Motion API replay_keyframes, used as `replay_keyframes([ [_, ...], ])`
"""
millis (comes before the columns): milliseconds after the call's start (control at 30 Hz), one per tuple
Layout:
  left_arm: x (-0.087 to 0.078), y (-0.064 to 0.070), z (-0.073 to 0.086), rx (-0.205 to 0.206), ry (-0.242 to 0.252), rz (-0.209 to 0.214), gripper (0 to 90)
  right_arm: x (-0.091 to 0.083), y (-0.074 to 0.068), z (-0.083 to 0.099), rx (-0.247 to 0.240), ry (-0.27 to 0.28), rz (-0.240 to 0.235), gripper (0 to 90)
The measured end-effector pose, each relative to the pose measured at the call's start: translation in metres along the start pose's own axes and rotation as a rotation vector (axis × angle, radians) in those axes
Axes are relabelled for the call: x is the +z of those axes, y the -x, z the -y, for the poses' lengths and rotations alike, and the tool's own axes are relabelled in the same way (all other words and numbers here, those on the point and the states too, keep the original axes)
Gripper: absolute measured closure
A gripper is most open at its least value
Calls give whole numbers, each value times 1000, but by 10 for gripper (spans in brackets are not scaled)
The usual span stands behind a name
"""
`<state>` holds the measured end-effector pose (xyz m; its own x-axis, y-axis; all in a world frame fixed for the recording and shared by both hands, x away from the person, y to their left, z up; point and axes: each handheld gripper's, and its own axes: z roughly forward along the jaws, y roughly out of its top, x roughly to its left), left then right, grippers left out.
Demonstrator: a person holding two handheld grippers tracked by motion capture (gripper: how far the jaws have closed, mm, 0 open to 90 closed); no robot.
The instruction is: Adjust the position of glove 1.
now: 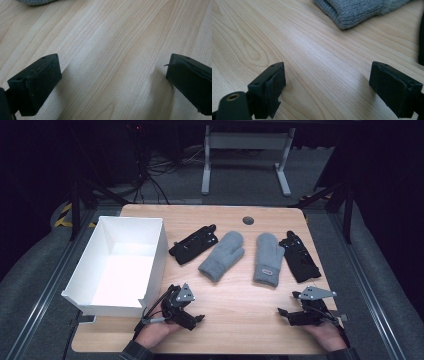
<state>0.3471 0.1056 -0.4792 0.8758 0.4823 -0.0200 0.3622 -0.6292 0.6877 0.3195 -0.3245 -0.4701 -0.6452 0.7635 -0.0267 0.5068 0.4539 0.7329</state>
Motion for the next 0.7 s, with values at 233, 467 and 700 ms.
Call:
replay_keyframes([
  [233,0,0,0,-3,-1,0,1,-1,1,0,2,2,3,183],
  [467,1,0,-1,-5,1,-6,0,-6,2,-8,16,1,-9,357],
  [700,2,1,-2,-3,1,-4,0,-3,0,-26,-3,17,-25,672],
])
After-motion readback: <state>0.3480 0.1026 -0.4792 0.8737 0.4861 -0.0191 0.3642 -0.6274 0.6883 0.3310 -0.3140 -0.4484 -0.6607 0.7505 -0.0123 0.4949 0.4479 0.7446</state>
